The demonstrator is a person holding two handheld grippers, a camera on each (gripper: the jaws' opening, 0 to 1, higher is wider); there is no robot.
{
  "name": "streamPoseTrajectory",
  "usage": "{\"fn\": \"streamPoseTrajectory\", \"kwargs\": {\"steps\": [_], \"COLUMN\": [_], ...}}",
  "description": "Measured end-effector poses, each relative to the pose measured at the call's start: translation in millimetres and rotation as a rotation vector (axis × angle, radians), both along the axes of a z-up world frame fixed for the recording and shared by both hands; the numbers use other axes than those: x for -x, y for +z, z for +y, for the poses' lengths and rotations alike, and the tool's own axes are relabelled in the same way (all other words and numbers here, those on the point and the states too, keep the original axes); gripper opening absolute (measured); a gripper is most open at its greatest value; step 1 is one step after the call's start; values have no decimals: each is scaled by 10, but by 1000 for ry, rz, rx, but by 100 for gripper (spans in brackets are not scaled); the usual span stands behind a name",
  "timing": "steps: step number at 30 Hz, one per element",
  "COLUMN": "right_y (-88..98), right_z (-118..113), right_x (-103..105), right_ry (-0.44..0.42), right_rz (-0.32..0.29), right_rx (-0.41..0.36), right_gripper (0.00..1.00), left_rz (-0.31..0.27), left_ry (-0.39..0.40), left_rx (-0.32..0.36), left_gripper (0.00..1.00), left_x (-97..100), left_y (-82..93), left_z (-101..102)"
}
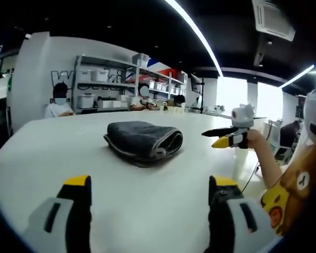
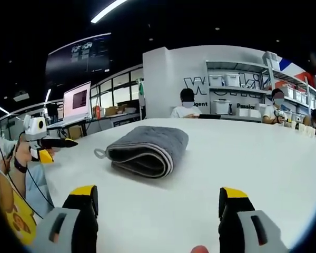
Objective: Fold the towel on the table until its edges align and the towel forms a compact rectangular stack.
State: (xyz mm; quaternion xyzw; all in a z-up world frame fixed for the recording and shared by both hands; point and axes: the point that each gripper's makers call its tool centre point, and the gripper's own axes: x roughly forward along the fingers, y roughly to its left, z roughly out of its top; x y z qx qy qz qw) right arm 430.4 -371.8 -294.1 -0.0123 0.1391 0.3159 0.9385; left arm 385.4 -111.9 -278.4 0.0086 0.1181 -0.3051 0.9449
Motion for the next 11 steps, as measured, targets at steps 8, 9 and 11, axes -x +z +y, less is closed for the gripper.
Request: {"fn": "streamPoseTrajectory", "kwargs": {"steps": [8, 9, 11], "right_y": [-51, -64, -81], "right_z": [-9, -17, -25], "right_x": [26, 19, 14], "right_ry": [2, 1, 1], "right_rz": [6, 9, 15], "right_rx": [-3, 1, 6], "right_gripper": [99, 99, 99], "left_rz": [8, 8, 11], "left_ry": [13, 13, 9], "left_rx": [3, 0, -8], "left_gripper": [97, 96, 96], "left_x": [4, -2, -18], "left_y": [-15, -16, -19], "left_z": [24, 19, -7]}}
